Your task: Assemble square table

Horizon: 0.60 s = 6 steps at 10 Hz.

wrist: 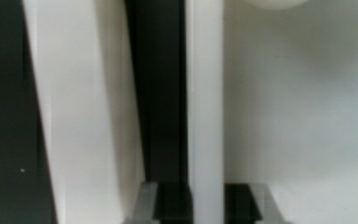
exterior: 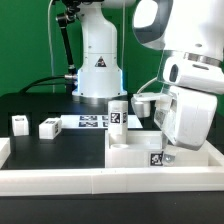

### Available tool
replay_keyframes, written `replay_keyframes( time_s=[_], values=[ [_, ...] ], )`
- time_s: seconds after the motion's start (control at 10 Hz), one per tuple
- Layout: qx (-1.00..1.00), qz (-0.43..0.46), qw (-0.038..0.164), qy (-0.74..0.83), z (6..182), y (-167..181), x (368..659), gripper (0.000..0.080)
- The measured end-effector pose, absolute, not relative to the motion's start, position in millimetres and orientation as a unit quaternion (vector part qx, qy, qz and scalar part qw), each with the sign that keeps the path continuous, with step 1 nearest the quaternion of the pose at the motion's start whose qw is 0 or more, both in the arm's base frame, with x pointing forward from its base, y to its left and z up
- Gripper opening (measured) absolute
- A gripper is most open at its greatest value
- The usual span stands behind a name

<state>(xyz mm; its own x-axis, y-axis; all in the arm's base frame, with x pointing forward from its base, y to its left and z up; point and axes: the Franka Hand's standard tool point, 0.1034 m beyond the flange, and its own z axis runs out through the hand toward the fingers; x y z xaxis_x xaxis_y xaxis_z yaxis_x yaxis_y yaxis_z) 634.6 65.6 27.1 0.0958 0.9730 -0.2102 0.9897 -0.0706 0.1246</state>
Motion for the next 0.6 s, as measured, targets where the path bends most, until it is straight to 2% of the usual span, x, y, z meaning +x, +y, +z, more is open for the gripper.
replay_keyframes(
  time_s=[0.6],
  values=[
    [0.738,-0.057,0.111,0.663,25.5,64.9,635.2,0.0061]
  ],
)
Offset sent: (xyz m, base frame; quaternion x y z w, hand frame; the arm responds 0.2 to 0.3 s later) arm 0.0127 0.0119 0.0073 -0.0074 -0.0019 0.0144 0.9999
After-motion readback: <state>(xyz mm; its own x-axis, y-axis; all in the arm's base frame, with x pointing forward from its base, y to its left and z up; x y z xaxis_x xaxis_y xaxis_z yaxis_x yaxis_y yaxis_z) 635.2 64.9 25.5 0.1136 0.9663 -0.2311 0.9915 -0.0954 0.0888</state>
